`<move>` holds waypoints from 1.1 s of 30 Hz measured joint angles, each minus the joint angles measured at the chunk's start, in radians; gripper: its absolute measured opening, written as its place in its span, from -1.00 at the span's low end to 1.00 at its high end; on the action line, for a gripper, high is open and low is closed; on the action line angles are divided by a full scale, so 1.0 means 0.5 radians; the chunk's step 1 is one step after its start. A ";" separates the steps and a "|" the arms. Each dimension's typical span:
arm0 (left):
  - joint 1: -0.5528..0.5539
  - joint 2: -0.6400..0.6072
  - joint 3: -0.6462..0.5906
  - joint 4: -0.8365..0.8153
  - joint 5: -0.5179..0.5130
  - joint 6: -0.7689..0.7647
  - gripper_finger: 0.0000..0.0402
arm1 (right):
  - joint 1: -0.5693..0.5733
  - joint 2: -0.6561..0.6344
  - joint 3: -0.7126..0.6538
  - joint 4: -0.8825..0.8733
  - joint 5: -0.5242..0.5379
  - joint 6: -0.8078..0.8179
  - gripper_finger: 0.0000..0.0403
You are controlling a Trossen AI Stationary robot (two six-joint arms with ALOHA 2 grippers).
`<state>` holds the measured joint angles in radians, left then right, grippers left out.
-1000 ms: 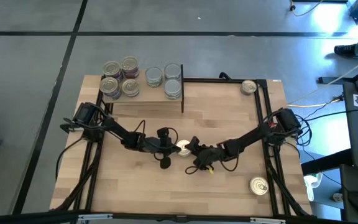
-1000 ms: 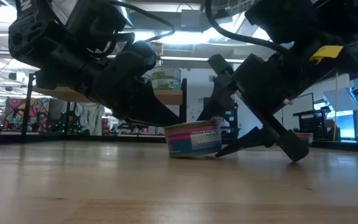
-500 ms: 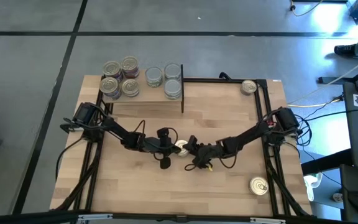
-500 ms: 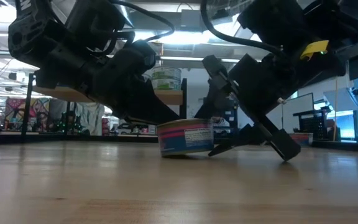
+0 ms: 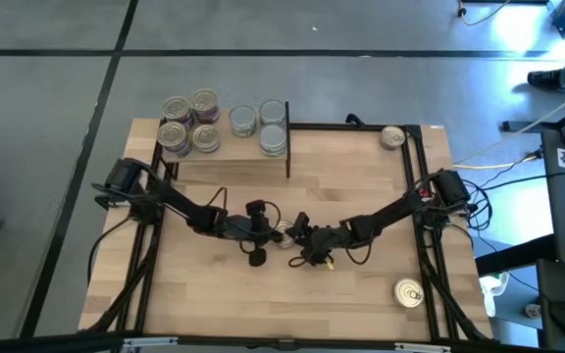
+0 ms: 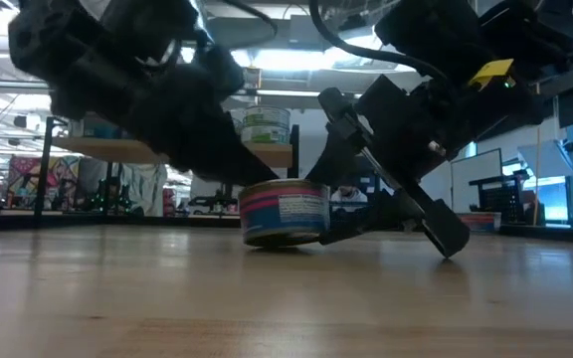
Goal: Stack canned seafood by type on shelf
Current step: Stack the blue tuna can on top of the blue tuna can on the shelf
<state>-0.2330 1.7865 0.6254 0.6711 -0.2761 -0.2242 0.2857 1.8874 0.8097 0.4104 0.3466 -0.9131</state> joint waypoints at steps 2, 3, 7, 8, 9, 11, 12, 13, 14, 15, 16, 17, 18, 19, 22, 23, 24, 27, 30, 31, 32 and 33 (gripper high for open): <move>-0.002 -0.104 0.000 -0.136 -0.030 0.031 -0.98 | 0.000 0.000 0.000 0.000 0.000 0.003 0.08; -0.002 -0.159 0.000 -0.224 -0.056 0.041 -0.99 | 0.000 0.000 0.000 -0.001 0.000 0.004 0.08; 0.000 -0.324 0.002 -0.490 -0.148 0.042 -0.98 | 0.000 0.000 -0.002 -0.001 0.000 0.016 0.09; -0.002 -0.361 0.002 -0.544 -0.160 0.037 -0.98 | 0.000 0.000 -0.002 0.000 0.001 0.026 0.09; -0.003 -0.397 0.002 -0.618 -0.173 0.032 -0.98 | 0.000 0.000 -0.002 0.002 0.001 0.033 0.09; -0.015 -0.450 0.002 -0.743 -0.189 0.009 -0.99 | 0.002 0.000 -0.002 0.001 0.002 0.038 0.09; -0.023 -0.461 0.002 -0.802 -0.195 -0.003 -0.99 | 0.001 -0.001 -0.002 0.002 0.001 0.038 0.09; -0.034 -0.467 0.003 -0.873 -0.199 -0.005 -0.99 | 0.001 -0.001 -0.002 0.004 0.001 0.038 0.09; -0.048 -0.466 0.003 -0.933 -0.200 -0.011 -0.99 | 0.002 -0.001 -0.004 0.009 0.000 0.039 0.10; -0.062 -0.453 0.002 -0.967 -0.206 -0.022 -0.99 | 0.002 -0.001 -0.004 0.012 0.001 0.040 0.10; -0.075 -0.432 0.003 -0.988 -0.219 -0.039 -0.99 | 0.002 -0.001 -0.004 0.015 0.001 0.040 0.10; -0.088 -0.403 0.003 -1.012 -0.232 -0.057 -0.99 | 0.002 -0.001 -0.004 0.017 0.001 0.040 0.10; -0.097 -0.363 0.003 -1.020 -0.252 -0.070 -0.99 | 0.002 -0.001 -0.004 0.017 0.001 0.040 0.10; -0.105 -0.315 0.003 -1.008 -0.267 -0.079 -0.99 | 0.002 -0.001 -0.004 0.018 0.001 0.040 0.11; -0.108 -0.166 0.003 -0.858 -0.314 -0.095 -0.99 | 0.002 -0.002 -0.005 0.019 0.001 0.041 0.11; -0.103 -0.110 0.003 -0.774 -0.317 -0.092 -0.99 | 0.002 -0.002 -0.005 0.023 0.001 0.045 0.11; -0.097 -0.059 0.003 -0.690 -0.318 -0.077 -0.99 | 0.003 -0.002 -0.005 0.025 0.001 0.052 0.11; -0.076 0.074 0.004 -0.421 -0.329 -0.025 -0.99 | 0.003 -0.002 -0.006 0.026 0.001 0.061 0.11; -0.076 0.145 0.020 -0.341 -0.354 0.002 -0.99 | 0.006 -0.005 -0.008 0.023 0.008 0.061 0.11; -0.076 0.149 0.030 -0.346 -0.355 0.003 -0.99 | 0.007 -0.006 -0.009 0.021 0.008 0.061 0.12; -0.076 0.151 0.034 -0.347 -0.354 -0.006 -0.98 | 0.007 -0.006 -0.009 0.018 0.009 0.061 0.13; -0.076 0.151 0.038 -0.348 -0.346 -0.017 -0.98 | 0.007 -0.007 -0.009 0.015 0.009 0.061 0.14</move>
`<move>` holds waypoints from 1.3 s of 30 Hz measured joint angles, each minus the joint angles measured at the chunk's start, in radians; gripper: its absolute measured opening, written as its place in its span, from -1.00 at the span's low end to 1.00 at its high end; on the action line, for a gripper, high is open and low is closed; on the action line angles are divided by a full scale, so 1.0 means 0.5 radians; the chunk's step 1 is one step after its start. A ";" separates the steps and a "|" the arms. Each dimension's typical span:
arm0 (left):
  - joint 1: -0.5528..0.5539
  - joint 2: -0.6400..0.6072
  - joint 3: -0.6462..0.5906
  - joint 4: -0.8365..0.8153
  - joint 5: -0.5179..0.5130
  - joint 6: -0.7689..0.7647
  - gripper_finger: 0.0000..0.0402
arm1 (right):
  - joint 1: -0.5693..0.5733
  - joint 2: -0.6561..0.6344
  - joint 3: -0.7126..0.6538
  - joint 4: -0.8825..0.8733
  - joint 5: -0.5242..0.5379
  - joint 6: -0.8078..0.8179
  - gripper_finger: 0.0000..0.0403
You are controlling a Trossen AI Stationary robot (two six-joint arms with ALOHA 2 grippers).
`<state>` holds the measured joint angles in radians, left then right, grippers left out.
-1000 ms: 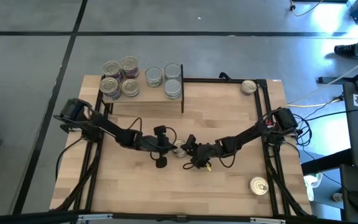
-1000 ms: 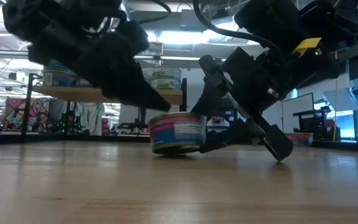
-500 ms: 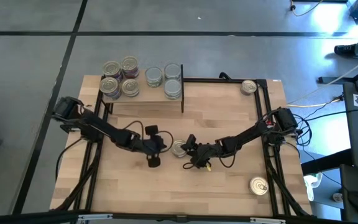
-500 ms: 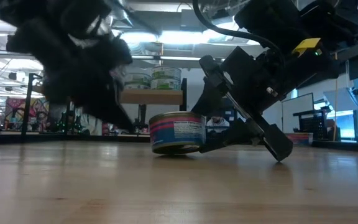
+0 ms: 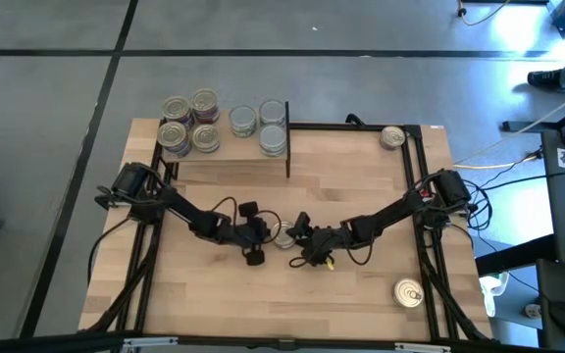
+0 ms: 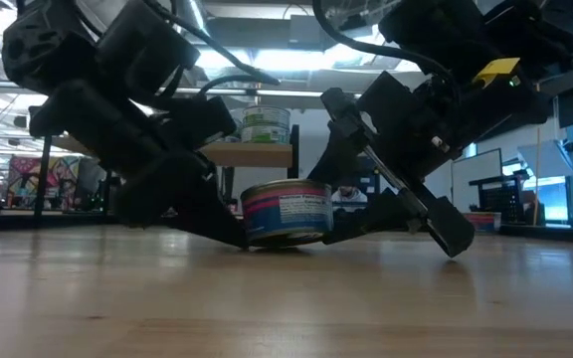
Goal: Stack canned seafood by type on shelf
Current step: Stack the blue tuna can on top of the blue tuna can on the shelf
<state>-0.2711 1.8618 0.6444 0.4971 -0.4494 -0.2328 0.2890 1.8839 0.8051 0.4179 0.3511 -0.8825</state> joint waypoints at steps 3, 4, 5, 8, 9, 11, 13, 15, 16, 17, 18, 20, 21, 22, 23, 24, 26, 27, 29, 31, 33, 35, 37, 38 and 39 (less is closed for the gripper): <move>0.000 0.000 0.003 0.003 0.014 -0.044 -0.99 | 0.000 0.000 0.000 -0.003 -0.003 0.002 0.18; 0.001 0.001 0.004 0.004 0.017 -0.059 -0.99 | 0.000 0.000 0.000 -0.003 -0.007 0.015 0.20; 0.001 0.001 0.004 0.006 0.022 -0.078 -0.99 | 0.000 0.000 0.000 -0.002 -0.008 0.032 0.22; 0.007 0.002 0.007 0.016 0.034 -0.099 -0.99 | -0.001 0.001 0.000 -0.005 -0.011 0.054 0.29; 0.009 0.002 0.008 0.019 0.040 -0.099 -0.99 | -0.001 0.001 0.000 -0.005 -0.012 0.063 0.30; 0.012 0.003 0.008 0.023 0.051 -0.102 -0.99 | -0.001 0.001 0.000 -0.002 -0.011 0.103 0.32; 0.012 0.003 0.009 0.026 0.060 -0.107 -0.99 | -0.001 0.002 0.000 0.002 0.024 0.119 0.33; 0.013 0.003 0.010 0.034 0.085 -0.109 -0.99 | 0.000 0.002 0.000 0.009 0.075 0.107 0.32; 0.014 0.003 0.011 0.051 0.124 -0.113 -0.99 | 0.000 0.004 0.000 0.028 0.108 0.087 0.31; 0.012 0.003 0.018 0.081 0.172 -0.113 -0.99 | -0.005 0.006 0.001 0.057 0.123 0.077 0.30; 0.007 0.003 0.025 0.126 0.191 -0.114 -0.99 | -0.007 0.009 0.000 0.089 0.127 0.059 0.29; 0.007 -0.005 0.031 0.185 0.231 -0.106 -0.99 | -0.009 0.011 0.000 0.166 0.134 0.033 0.26; 0.010 -0.003 0.031 0.190 0.230 -0.094 -0.99 | -0.007 0.011 0.000 0.204 0.133 0.026 0.24; 0.010 0.000 0.028 0.188 0.229 -0.079 -0.99 | -0.006 0.011 0.002 0.221 0.131 0.019 0.22; 0.011 0.000 0.026 0.184 0.226 -0.064 -0.99 | -0.005 0.011 0.003 0.217 0.131 0.002 0.21; 0.010 0.000 0.026 0.185 0.226 -0.056 -0.99 | -0.004 0.011 0.003 0.196 0.131 -0.015 0.18; 0.010 -0.001 0.026 0.167 0.229 -0.054 -0.99 | -0.004 0.011 0.003 0.145 0.116 -0.016 0.11; 0.011 0.000 0.025 0.141 0.228 -0.057 -0.99 | -0.005 0.009 0.003 0.126 0.115 -0.005 0.07; 0.012 0.000 0.022 0.108 0.223 -0.065 -0.99 | -0.005 0.004 0.006 0.089 0.140 0.049 -0.04; 0.012 0.000 0.022 0.106 0.219 -0.066 -0.99 | -0.009 0.002 0.007 0.068 0.165 0.083 -0.05; 0.010 0.000 0.022 0.103 0.220 -0.066 -0.99 | -0.018 0.002 0.007 0.063 0.191 0.091 -0.05; 0.010 0.000 0.022 0.100 0.219 -0.062 -0.99 | -0.020 0.002 0.006 0.064 0.235 0.092 -0.05; 0.011 0.000 0.021 0.099 0.216 -0.061 -0.99 | -0.018 0.002 0.005 0.070 0.272 0.096 -0.03; 0.011 0.000 0.020 0.097 0.216 -0.061 -0.99 | -0.018 0.002 0.004 0.077 0.272 0.106 -0.01; 0.009 -0.003 0.020 0.087 0.216 -0.061 -0.99 | -0.018 0.002 0.004 0.087 0.272 0.130 0.00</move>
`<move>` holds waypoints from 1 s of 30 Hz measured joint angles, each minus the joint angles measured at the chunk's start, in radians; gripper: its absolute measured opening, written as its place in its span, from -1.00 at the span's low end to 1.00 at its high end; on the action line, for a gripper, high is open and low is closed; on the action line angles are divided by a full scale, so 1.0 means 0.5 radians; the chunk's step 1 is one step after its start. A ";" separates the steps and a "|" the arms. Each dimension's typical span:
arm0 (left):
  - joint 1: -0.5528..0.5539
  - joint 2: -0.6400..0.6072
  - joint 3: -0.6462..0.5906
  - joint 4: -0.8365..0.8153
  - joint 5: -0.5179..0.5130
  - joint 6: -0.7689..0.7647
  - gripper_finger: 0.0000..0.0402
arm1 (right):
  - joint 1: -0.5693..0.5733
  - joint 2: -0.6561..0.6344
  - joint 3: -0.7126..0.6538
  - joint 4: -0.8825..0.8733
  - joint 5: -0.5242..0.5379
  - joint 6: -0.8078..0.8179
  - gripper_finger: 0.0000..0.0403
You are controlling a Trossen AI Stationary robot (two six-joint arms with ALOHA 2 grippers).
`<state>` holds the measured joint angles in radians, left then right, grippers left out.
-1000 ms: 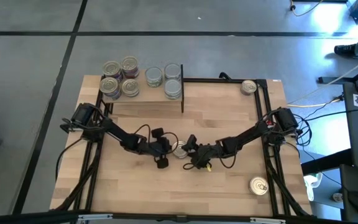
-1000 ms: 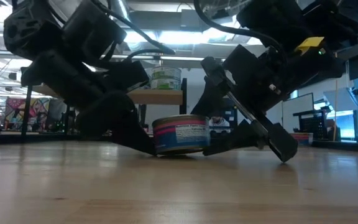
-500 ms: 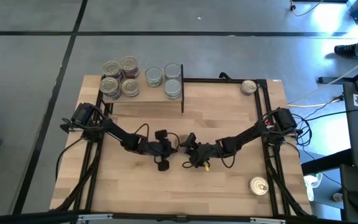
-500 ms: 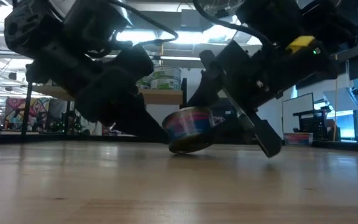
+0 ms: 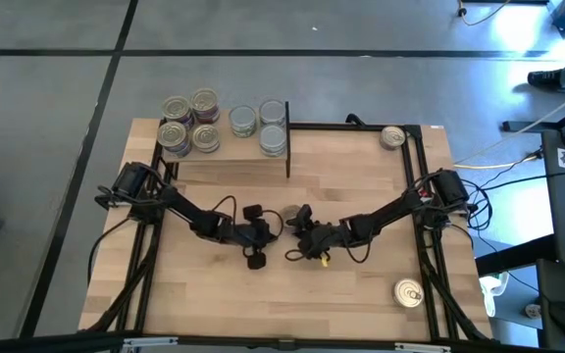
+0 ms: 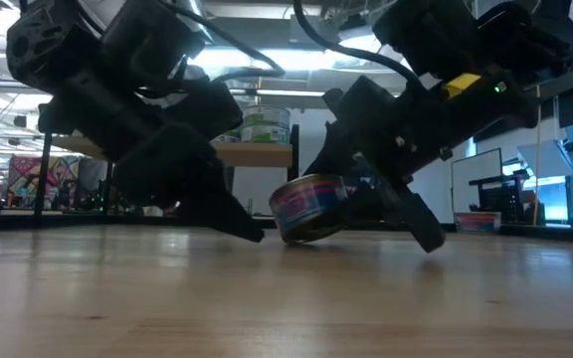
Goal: Stack canned seafood by type on shelf
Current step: Stack the blue tuna can on top of the blue tuna can on the shelf
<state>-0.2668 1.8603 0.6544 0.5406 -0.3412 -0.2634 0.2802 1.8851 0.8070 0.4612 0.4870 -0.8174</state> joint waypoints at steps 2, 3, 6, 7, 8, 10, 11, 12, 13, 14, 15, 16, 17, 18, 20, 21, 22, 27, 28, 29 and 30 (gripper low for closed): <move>-0.020 -0.029 -0.002 -0.064 -0.004 -0.002 -0.98 | 0.000 0.001 0.005 0.008 0.000 0.055 -0.02; -0.036 -0.060 -0.002 -0.115 -0.005 -0.007 -0.98 | 0.001 0.001 0.014 0.004 -0.001 0.081 -0.04; -0.083 -0.192 -0.002 -0.308 -0.025 -0.073 -0.98 | 0.002 0.002 0.045 -0.005 -0.015 0.123 -0.04; -0.102 -0.245 -0.002 -0.389 -0.048 -0.097 -0.99 | 0.002 0.002 0.058 -0.004 -0.015 0.123 -0.04; -0.123 -0.298 -0.002 -0.476 -0.079 -0.115 -0.99 | 0.003 0.001 0.077 -0.002 -0.015 0.123 -0.04; -0.163 -0.411 -0.003 -0.616 -0.137 -0.144 -0.99 | 0.003 -0.004 0.113 0.005 -0.014 0.123 -0.04; -0.184 -0.471 -0.003 -0.693 -0.160 -0.149 -0.99 | 0.003 -0.010 0.130 0.004 -0.014 0.125 -0.04; -0.204 -0.532 -0.003 -0.750 -0.177 -0.155 -0.99 | 0.003 -0.015 0.150 0.004 -0.014 0.141 -0.04; -0.226 -0.599 -0.003 -0.815 -0.185 -0.159 -0.99 | 0.003 -0.016 0.173 0.012 -0.016 0.163 -0.04; -0.244 -0.661 -0.003 -0.877 -0.191 -0.160 -0.99 | 0.003 -0.017 0.198 0.015 -0.015 0.192 -0.04; -0.262 -0.723 -0.005 -0.912 -0.192 -0.160 -0.99 | 0.003 -0.018 0.218 0.016 -0.015 0.225 -0.04; -0.280 -0.781 -0.005 -0.928 -0.195 -0.159 -0.99 | 0.003 -0.018 0.237 0.016 -0.015 0.257 -0.04; -0.294 -0.836 -0.005 -0.930 -0.198 -0.159 -0.99 | 0.003 -0.018 0.255 0.011 -0.016 0.275 -0.04; -0.305 -0.883 -0.005 -0.934 -0.197 -0.157 -0.99 | 0.003 -0.018 0.273 0.012 -0.016 0.293 -0.04; -0.310 -0.961 -0.005 -0.936 -0.194 -0.078 -0.96 | 0.003 -0.018 0.302 0.014 -0.017 0.339 -0.04; -0.303 -0.997 -0.005 -0.961 -0.190 -0.028 -0.93 | 0.003 -0.018 0.312 0.016 -0.017 0.369 -0.04; -0.287 -1.033 -0.005 -0.982 -0.185 0.008 -0.87 | 0.003 -0.018 0.319 0.014 -0.016 0.390 -0.04; -0.210 -1.161 -0.005 -1.086 -0.185 0.152 -0.42 | 0.003 -0.018 0.331 0.015 -0.018 0.541 -0.03; -0.200 -1.171 -0.005 -1.085 -0.185 0.208 -0.31 | 0.003 -0.018 0.331 0.014 -0.017 0.575 -0.03; -0.193 -1.179 -0.005 -1.076 -0.184 0.264 -0.19 | 0.003 -0.018 0.331 0.014 -0.017 0.598 -0.03; -0.182 -1.180 -0.005 -1.062 -0.184 0.324 -0.09 | 0.003 -0.018 0.331 0.014 -0.017 0.632 -0.03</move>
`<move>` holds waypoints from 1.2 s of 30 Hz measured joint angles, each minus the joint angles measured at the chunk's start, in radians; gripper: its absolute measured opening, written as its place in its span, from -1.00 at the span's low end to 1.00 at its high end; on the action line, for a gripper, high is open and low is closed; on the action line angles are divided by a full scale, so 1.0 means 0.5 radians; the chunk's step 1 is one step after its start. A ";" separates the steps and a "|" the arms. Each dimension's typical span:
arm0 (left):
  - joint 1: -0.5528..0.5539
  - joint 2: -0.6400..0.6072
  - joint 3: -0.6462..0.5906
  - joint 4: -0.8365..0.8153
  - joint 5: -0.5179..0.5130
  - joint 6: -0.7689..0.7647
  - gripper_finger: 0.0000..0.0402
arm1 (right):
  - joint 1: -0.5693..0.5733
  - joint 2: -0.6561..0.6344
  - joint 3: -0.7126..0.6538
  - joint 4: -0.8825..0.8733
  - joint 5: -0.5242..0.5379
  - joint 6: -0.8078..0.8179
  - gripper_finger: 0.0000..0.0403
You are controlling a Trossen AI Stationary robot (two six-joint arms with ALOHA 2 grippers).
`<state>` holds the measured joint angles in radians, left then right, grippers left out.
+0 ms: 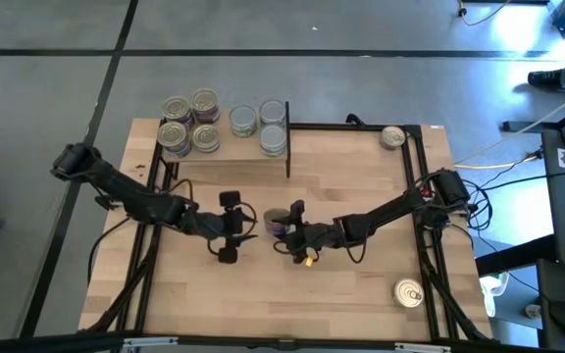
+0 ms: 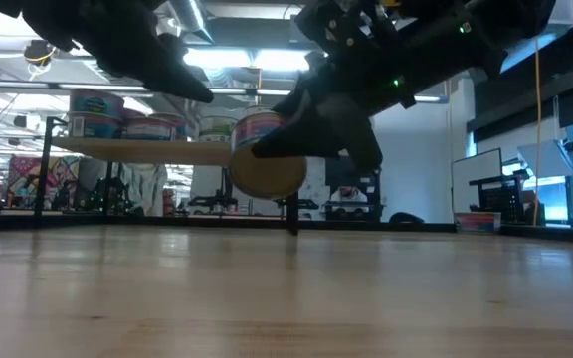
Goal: Stack canned seafood by type on shelf
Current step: Stack the blue tuna can on top of the blue tuna can on the shelf
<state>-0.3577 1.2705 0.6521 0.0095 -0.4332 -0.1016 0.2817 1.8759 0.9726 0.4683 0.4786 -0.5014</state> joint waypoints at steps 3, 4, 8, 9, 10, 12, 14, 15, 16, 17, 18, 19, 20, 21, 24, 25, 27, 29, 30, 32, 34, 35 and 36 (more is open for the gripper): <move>0.035 0.033 0.000 0.060 0.004 0.148 0.22 | 0.000 -0.001 0.000 0.010 0.000 0.091 -0.03; 0.042 0.052 0.000 0.078 0.003 0.188 0.31 | 0.000 -0.002 0.000 0.012 -0.001 0.120 -0.03; 0.053 0.134 0.001 0.102 0.003 0.362 0.53 | -0.001 -0.002 0.000 0.034 -0.001 0.213 -0.03; 0.053 0.146 0.000 0.100 0.000 0.397 0.56 | -0.001 -0.002 0.000 0.051 -0.001 0.225 -0.03; 0.053 0.158 0.000 0.113 -0.016 0.418 0.57 | 0.000 -0.002 0.000 0.073 -0.002 0.232 -0.03; 0.054 0.168 0.000 0.143 -0.043 0.433 0.58 | 0.001 -0.003 0.000 0.123 -0.041 0.241 -0.03; 0.054 0.175 0.000 0.184 -0.050 0.436 0.59 | 0.001 -0.003 0.000 0.186 -0.098 0.287 -0.03; 0.054 0.175 0.000 0.193 -0.051 0.444 0.59 | 0.001 -0.003 0.001 0.217 -0.122 0.315 -0.03; 0.054 0.176 0.000 0.198 -0.052 0.460 0.59 | 0.000 -0.003 0.004 0.246 -0.135 0.318 -0.03; 0.054 0.176 0.000 0.200 -0.053 0.473 0.59 | 0.001 -0.003 0.006 0.277 -0.159 0.323 -0.03; 0.054 0.176 0.000 0.199 -0.053 0.478 0.59 | 0.001 -0.003 0.007 0.300 -0.165 0.323 -0.02; 0.054 0.176 0.000 0.199 -0.053 0.478 0.59 | 0.001 -0.004 0.007 0.319 -0.175 0.323 -0.02; 0.054 0.176 0.000 0.200 -0.053 0.474 0.59 | 0.000 -0.004 0.007 0.336 -0.191 0.326 -0.02; 0.054 0.176 0.000 0.199 -0.055 0.469 0.59 | 0.001 -0.004 0.007 0.354 -0.197 0.336 -0.02; 0.054 0.176 0.000 0.201 -0.054 0.445 0.57 | 0.000 -0.004 0.007 0.436 -0.198 0.380 -0.02; 0.054 0.176 0.000 0.208 -0.054 0.431 0.53 | 0.000 -0.004 0.007 0.458 -0.198 0.396 -0.02; 0.054 0.176 0.000 0.213 -0.054 0.430 0.43 | 0.000 -0.004 0.007 0.487 -0.226 0.414 -0.02; 0.054 0.176 0.000 0.214 -0.054 0.439 0.28 | 0.000 -0.004 0.007 0.494 -0.249 0.419 -0.02; 0.054 0.176 0.000 0.214 -0.054 0.440 0.20 | 0.000 -0.004 0.007 0.494 -0.248 0.419 -0.02; 0.052 0.176 0.000 0.215 -0.051 0.483 0.03 | 0.000 -0.004 0.007 0.494 -0.255 0.447 -0.02; 0.046 0.176 0.000 0.222 -0.053 0.548 -0.06 | -0.004 -0.004 0.007 0.499 -0.307 0.471 -0.01; 0.044 0.176 -0.001 0.227 -0.054 0.564 -0.06 | -0.005 -0.004 0.007 0.501 -0.328 0.475 0.00; 0.043 0.176 -0.001 0.232 -0.055 0.570 -0.06 | -0.005 -0.005 0.006 0.507 -0.344 0.484 0.01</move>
<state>-0.3363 1.3586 0.6518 0.1253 -0.4605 0.1836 0.2790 1.8736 0.9756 0.7220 0.3066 -0.2594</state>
